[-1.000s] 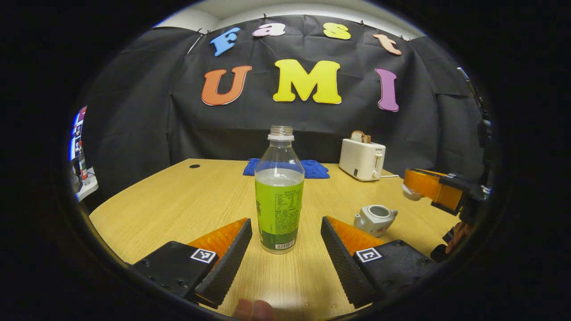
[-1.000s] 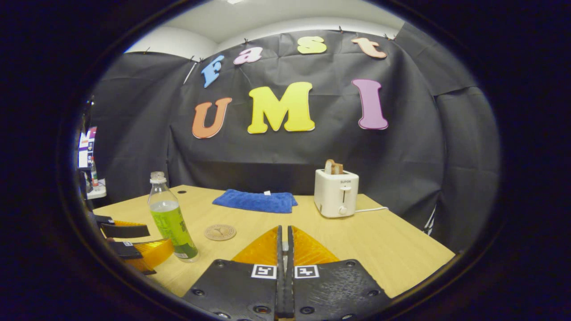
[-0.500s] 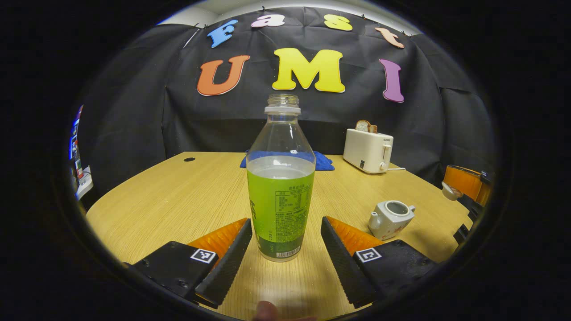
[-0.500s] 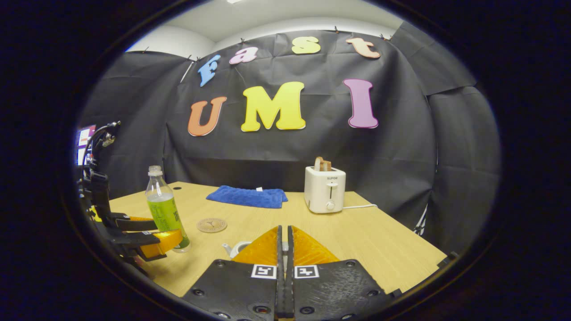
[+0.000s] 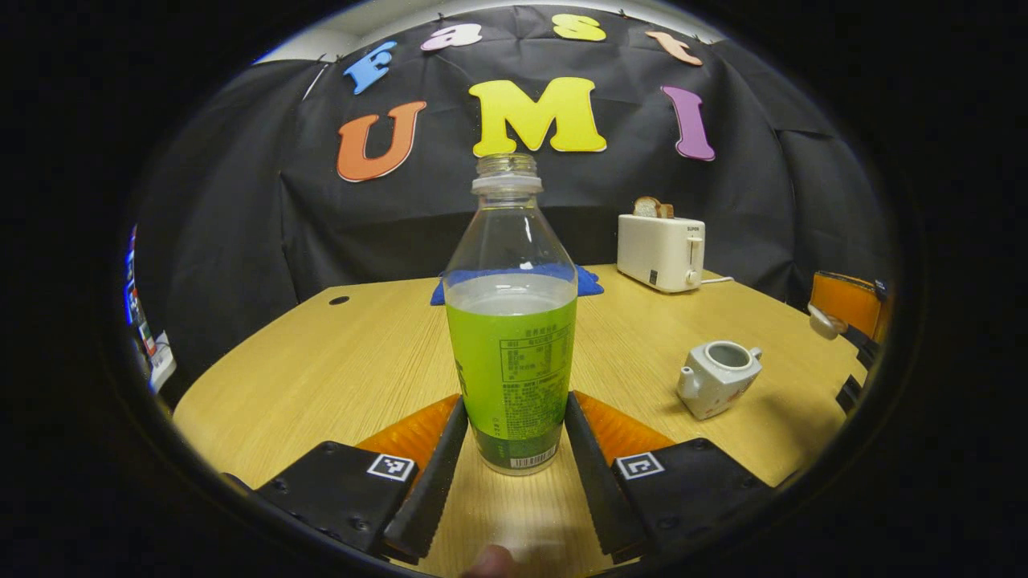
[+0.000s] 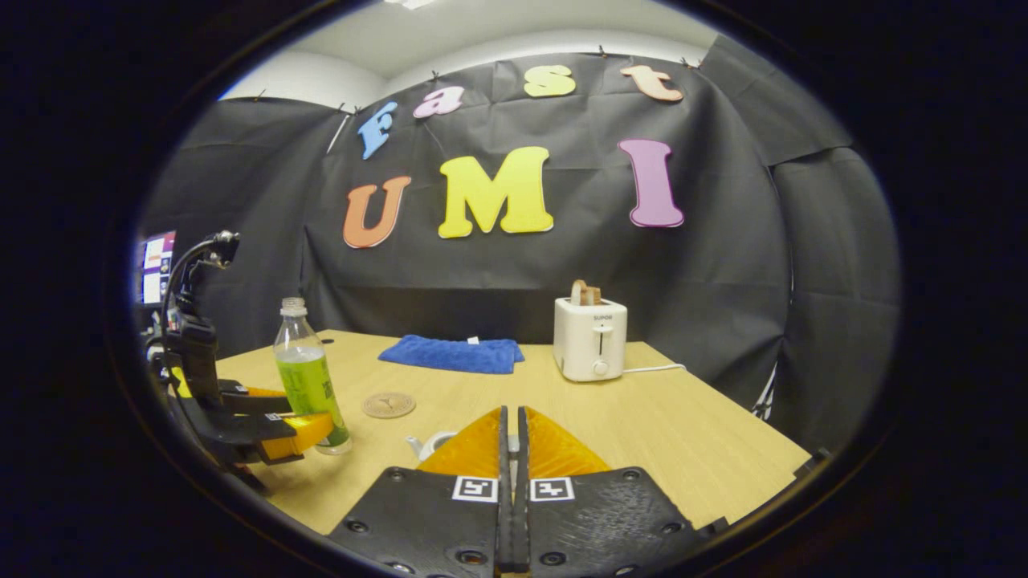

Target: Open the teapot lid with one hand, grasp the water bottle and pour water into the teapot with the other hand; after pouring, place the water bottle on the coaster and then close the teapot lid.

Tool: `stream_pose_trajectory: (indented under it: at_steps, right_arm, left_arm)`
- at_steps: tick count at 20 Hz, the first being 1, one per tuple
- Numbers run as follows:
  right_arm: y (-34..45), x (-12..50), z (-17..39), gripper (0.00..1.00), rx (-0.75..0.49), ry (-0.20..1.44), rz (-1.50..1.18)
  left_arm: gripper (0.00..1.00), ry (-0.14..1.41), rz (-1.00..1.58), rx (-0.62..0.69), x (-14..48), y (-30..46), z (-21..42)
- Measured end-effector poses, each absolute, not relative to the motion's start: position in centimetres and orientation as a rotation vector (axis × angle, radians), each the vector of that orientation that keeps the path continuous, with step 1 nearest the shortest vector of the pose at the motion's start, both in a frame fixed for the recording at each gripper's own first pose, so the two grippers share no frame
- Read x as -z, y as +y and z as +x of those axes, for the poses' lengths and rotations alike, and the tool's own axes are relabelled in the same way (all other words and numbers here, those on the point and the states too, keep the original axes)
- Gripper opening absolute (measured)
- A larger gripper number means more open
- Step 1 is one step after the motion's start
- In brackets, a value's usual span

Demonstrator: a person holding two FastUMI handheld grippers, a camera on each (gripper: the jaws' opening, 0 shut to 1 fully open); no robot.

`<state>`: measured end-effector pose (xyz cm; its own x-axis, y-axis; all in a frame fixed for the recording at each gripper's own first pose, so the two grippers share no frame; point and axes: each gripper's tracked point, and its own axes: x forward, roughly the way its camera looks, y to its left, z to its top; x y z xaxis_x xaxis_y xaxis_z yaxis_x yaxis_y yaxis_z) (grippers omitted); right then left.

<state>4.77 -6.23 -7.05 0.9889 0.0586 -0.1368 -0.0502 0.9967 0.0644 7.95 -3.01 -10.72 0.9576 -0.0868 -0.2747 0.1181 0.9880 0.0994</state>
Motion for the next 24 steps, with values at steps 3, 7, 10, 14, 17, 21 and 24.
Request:
stream_pose_trajectory:
  at_steps: [3, 7, 10, 14, 17, 21, 24]
  right_arm:
    - [-6.8, 7.3, 4.7, 0.0, -0.057, 0.146, 0.072]
    - [-8.1, 7.5, 4.2, 0.0, -0.049, 0.146, 0.077]
    - [-9.6, 7.8, 3.8, 0.0, -0.035, 0.147, 0.081]
    - [-10.6, 8.7, 3.7, 0.0, -0.032, 0.16, 0.095]
    - [-11.0, 9.0, 3.7, 0.0, -0.037, 0.165, 0.1]
    - [-11.5, 9.5, 3.7, 0.0, -0.041, 0.169, 0.113]
    - [-12.0, 9.9, 3.6, 0.0, -0.038, 0.172, 0.122]
  left_arm:
    - [0.74, 0.265, 0.234, 0.069, 9.5, -2.2, 7.6]
    - [0.72, 0.283, 0.458, 0.026, 8.1, -1.1, 7.2]
    - [0.72, 0.259, 0.662, 0.007, 6.0, -0.3, 7.2]
    - [0.71, 0.253, 0.976, -0.031, 4.8, 0.8, 7.7]
    - [0.71, 0.261, 1.156, -0.006, 4.9, 0.0, 8.1]
    - [0.7, 0.254, 1.365, 0.012, 4.3, -0.7, 8.7]
    - [0.7, 0.266, 1.473, 0.024, 4.0, -1.3, 9.2]
